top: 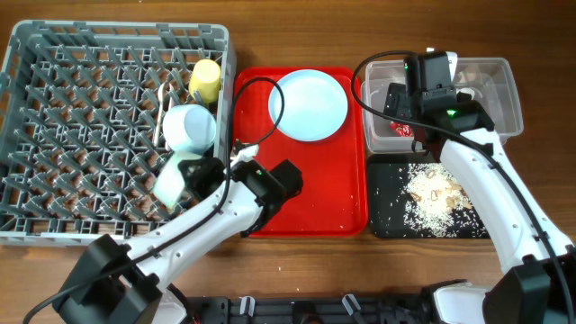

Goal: Sort waste into correct bins and load items into the dishwasher rack
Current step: 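Carry the green bowl into the dish rack and release it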

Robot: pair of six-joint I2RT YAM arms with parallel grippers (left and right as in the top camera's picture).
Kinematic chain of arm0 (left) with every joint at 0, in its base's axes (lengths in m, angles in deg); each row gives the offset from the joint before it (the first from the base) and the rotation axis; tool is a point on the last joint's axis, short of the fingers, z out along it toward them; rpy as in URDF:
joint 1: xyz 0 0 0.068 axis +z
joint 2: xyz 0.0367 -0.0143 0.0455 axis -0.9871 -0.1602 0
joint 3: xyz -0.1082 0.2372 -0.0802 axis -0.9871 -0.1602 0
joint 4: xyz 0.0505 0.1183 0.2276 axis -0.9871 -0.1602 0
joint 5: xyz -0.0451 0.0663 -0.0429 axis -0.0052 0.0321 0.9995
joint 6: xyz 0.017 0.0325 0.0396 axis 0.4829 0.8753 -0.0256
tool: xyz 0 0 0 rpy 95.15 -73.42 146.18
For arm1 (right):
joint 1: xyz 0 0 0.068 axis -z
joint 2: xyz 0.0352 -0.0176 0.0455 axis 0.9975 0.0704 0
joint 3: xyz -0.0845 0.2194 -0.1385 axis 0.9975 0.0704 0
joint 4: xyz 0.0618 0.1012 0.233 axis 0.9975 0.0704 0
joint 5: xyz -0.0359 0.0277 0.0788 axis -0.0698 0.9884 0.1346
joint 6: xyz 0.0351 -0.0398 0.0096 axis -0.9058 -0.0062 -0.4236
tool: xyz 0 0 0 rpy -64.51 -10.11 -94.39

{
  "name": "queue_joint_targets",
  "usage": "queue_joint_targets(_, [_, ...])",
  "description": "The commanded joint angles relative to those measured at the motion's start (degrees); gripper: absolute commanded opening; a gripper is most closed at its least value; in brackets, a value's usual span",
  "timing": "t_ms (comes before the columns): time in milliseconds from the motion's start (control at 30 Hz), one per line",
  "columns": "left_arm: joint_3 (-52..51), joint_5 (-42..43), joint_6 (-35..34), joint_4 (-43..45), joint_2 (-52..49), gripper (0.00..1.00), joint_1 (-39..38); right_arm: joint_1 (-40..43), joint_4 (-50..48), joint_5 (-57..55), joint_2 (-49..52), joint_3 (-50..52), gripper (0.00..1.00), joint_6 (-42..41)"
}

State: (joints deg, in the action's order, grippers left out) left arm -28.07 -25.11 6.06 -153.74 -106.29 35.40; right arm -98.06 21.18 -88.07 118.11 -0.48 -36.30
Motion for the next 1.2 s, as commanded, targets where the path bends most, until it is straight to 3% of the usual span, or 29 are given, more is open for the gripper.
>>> queue_joint_targets(0, [-0.9,17.0,-0.3,0.0,-0.4,0.44,0.5,0.2,-0.1,-0.5,0.5,0.3,1.0,0.5])
queue_joint_targets(167, [3.7,27.7,-6.4,-1.2,-0.2,0.51,0.5,0.2,-0.1,-0.5,0.5,0.3,1.0,0.5])
queue_joint_targets(267, [11.0,34.5,-6.6,-0.8,1.0,0.4,0.5,0.1,-0.1,-0.5,0.5,0.3,1.0,0.5])
queue_joint_targets(367, [18.4,40.5,-6.8,0.4,2.5,0.39,1.7,0.1,-0.1,-0.5,0.5,0.3,1.0,0.5])
queue_joint_targets(433, [24.5,44.9,-13.6,-0.7,4.5,0.35,5.6,0.1,-0.1,-0.5,0.5,0.3,1.0,0.5])
queue_joint_targets(533, [27.8,52.5,-17.6,-2.1,8.5,0.23,14.0,-0.2,-0.1,-0.5,0.6,0.3,1.0,0.5])
queue_joint_targets(600, [27.8,54.2,-20.1,-4.3,11.7,0.04,21.0,-0.2,-0.1,-0.5,0.6,0.3,1.0,0.5])
queue_joint_targets(700, [27.6,54.3,-26.8,-12.0,14.4,0.04,31.5,-0.2,-0.2,-0.5,0.6,0.3,1.0,0.5])
queue_joint_targets(833, [23.0,54.1,-39.2,-17.6,14.5,0.04,36.2,-0.2,-0.2,-0.5,0.6,0.3,1.0,0.5])
queue_joint_targets(1167, [7.2,54.0,-42.6,-10.3,14.4,0.05,38.2,-0.2,-0.2,-0.5,0.6,0.3,1.0,0.5])
